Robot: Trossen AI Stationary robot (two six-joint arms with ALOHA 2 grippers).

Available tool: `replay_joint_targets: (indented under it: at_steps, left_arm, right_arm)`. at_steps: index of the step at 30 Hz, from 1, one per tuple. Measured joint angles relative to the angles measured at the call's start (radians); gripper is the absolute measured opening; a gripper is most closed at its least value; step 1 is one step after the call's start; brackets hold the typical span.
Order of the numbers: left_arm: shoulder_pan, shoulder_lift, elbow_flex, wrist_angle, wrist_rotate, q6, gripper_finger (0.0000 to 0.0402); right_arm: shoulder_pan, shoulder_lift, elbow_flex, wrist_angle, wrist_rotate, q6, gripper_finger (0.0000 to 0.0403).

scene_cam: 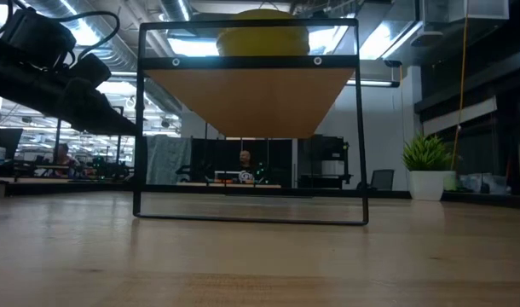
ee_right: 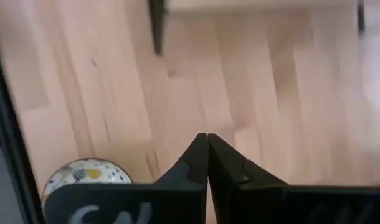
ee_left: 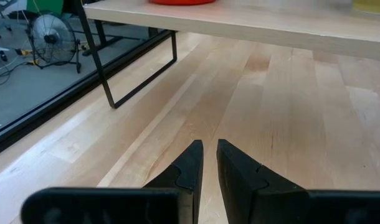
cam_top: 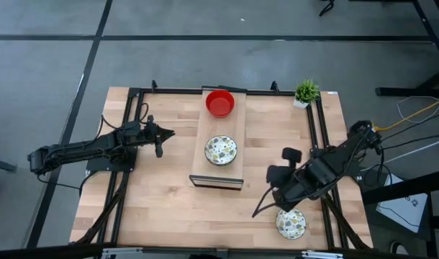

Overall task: Pick & Place Mini bowls
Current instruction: Stack the white bowl on top of the white bowls on the shelf

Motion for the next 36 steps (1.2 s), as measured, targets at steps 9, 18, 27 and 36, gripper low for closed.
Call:
replay_joint_targets:
  at_steps: [9,18,27,36]
  left_arm:
    - [0.000,0.000,0.000,0.003,0.000,0.000,0.0043]
    - [0.000,0.000,0.000,0.003,0.000,0.000,0.0043]
    - [0.000,0.000,0.000,0.003,0.000,0.000,0.0043]
    - [0.000,0.000,0.000,0.003,0.000,0.000,0.0043]
  right_arm:
    - [0.000,-0.052,-0.265,0.008,-0.230,0.311,0.0034]
    - [0.000,-0.050,-0.458,0.106,-0.570,0.510,0.0037]
    - [0.002,-0.049,-0.548,0.301,-0.556,0.444,0.0037]
    - [0.006,-0.049,-0.551,0.534,-0.531,0.477,0.0037]
